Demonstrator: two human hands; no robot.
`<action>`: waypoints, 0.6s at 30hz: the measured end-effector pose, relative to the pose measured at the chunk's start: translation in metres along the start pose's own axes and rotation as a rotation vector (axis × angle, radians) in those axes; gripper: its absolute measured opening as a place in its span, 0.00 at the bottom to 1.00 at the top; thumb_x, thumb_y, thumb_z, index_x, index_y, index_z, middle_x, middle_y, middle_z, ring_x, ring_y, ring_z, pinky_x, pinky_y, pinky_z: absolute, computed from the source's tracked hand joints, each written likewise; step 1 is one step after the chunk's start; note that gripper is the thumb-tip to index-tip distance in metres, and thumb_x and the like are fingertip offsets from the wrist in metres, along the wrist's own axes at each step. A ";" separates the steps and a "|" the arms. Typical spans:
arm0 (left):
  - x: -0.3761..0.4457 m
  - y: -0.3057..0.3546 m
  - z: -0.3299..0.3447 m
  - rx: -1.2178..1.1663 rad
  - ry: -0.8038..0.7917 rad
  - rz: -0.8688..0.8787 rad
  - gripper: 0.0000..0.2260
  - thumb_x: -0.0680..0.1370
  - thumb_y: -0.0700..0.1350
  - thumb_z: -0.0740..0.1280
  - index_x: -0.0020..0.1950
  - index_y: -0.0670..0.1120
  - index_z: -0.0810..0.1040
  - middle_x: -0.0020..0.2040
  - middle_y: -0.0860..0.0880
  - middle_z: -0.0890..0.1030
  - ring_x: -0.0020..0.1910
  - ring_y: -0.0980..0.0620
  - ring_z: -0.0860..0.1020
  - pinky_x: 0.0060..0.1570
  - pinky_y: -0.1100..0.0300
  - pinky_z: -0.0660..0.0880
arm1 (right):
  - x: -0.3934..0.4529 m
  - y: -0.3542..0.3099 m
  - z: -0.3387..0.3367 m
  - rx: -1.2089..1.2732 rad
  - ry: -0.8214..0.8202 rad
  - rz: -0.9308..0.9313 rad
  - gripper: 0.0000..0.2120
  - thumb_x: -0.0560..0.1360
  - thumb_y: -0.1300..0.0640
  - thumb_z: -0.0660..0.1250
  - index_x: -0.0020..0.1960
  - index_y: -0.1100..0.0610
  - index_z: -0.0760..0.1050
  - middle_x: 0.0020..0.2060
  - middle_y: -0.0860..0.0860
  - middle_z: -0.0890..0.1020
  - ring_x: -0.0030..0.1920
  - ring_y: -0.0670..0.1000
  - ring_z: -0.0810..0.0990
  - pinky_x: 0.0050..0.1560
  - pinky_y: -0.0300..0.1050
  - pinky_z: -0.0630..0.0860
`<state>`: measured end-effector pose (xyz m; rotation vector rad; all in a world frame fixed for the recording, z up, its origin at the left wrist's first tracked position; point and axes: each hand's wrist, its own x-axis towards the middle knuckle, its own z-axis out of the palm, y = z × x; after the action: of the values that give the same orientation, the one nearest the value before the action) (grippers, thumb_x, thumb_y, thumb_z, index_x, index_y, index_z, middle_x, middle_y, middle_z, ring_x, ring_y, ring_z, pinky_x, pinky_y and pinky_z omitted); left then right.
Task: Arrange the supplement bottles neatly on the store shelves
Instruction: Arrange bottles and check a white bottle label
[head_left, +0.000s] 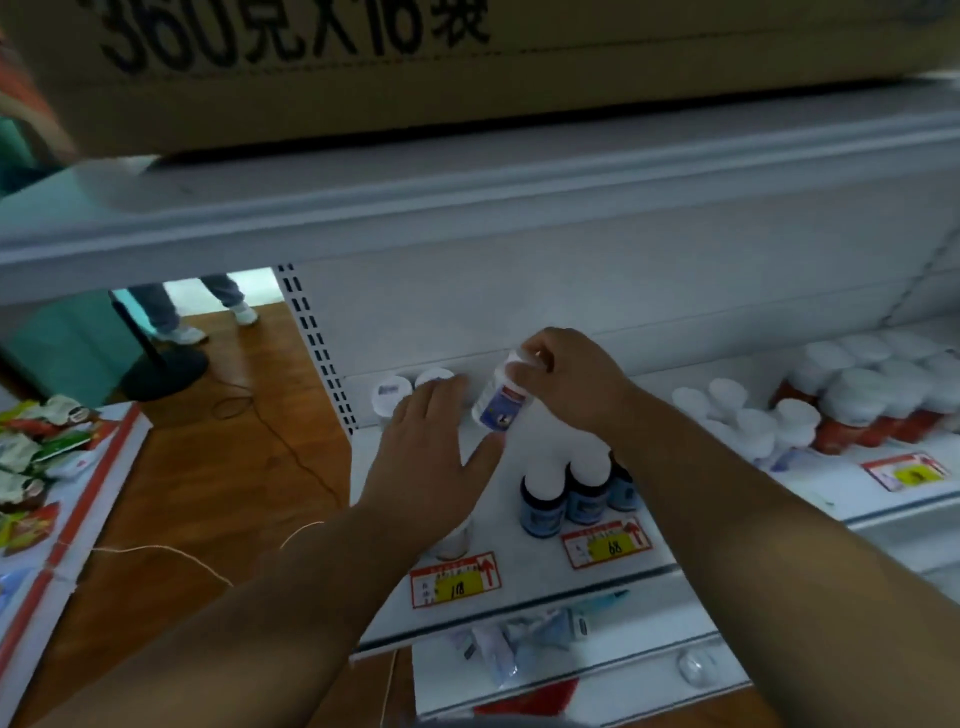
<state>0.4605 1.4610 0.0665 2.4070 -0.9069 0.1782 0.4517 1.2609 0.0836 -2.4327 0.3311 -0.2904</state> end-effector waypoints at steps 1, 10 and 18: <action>0.004 0.007 0.005 -0.060 0.006 -0.019 0.32 0.76 0.63 0.61 0.74 0.47 0.62 0.69 0.48 0.69 0.68 0.49 0.66 0.66 0.57 0.63 | -0.013 0.000 -0.011 0.051 0.036 0.004 0.14 0.76 0.46 0.66 0.53 0.56 0.74 0.47 0.50 0.78 0.45 0.49 0.77 0.40 0.39 0.70; -0.001 0.126 0.039 -0.618 -0.171 0.154 0.14 0.72 0.60 0.67 0.56 0.62 0.71 0.51 0.68 0.78 0.49 0.69 0.76 0.46 0.75 0.69 | -0.124 0.040 -0.105 0.456 0.261 0.095 0.08 0.76 0.54 0.70 0.54 0.54 0.79 0.43 0.51 0.84 0.39 0.46 0.82 0.37 0.35 0.78; -0.005 0.271 0.149 -0.915 -0.442 0.096 0.28 0.64 0.65 0.68 0.61 0.56 0.71 0.56 0.55 0.80 0.53 0.57 0.80 0.52 0.62 0.76 | -0.210 0.161 -0.198 0.530 0.463 0.141 0.03 0.73 0.53 0.71 0.45 0.51 0.81 0.42 0.50 0.84 0.42 0.48 0.81 0.50 0.54 0.80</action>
<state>0.2723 1.2154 0.0632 1.5540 -0.9991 -0.6294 0.1700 1.0892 0.1058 -1.7955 0.5458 -0.7751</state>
